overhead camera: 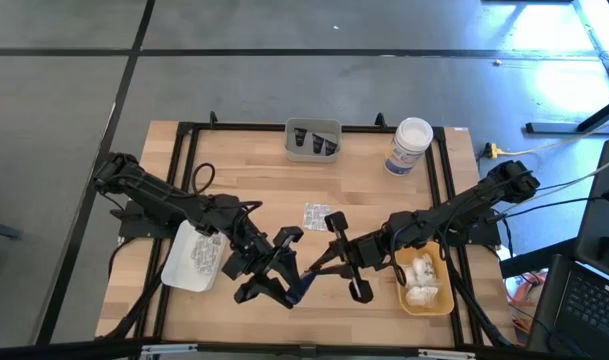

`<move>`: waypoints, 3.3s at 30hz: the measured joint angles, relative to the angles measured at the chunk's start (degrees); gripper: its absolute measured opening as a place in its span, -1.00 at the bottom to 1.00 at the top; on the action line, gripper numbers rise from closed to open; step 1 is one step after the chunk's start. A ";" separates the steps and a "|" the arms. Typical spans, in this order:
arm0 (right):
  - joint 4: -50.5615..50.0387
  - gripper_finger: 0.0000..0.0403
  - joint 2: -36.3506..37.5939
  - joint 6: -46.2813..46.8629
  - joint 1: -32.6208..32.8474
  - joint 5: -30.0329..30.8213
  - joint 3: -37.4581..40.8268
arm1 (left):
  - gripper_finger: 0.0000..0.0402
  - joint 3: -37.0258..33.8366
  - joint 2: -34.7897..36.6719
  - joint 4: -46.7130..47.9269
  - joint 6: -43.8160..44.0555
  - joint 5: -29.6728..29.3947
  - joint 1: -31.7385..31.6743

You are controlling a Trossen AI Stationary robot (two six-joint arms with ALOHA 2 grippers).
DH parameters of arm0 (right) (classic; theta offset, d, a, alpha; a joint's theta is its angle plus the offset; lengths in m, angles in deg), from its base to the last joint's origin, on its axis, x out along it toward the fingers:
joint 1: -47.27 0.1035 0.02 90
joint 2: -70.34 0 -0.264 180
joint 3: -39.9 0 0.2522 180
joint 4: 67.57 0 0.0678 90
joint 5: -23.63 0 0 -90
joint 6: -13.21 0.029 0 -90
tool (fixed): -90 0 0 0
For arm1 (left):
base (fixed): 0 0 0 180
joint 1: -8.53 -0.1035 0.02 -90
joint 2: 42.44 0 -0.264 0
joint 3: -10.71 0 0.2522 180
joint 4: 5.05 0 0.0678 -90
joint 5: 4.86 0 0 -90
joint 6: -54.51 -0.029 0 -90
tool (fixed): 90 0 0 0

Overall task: Pick & Place Travel size toiletries
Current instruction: Put the shave cream into the gray bin

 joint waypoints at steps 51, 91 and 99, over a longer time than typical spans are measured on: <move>-83.61 -1.00 8.12 3.98 -13.54 34.90 -13.34 | 0.18 -10.96 18.60 51.53 29.69 -58.51 1.07; -84.71 -1.00 -13.23 -33.22 15.99 70.86 -13.81 | 0.18 -27.87 10.64 22.14 49.06 -11.17 -18.34; -78.62 -1.00 -15.08 -34.49 17.31 71.04 -13.81 | 0.18 -27.83 3.54 14.35 59.67 4.98 -22.20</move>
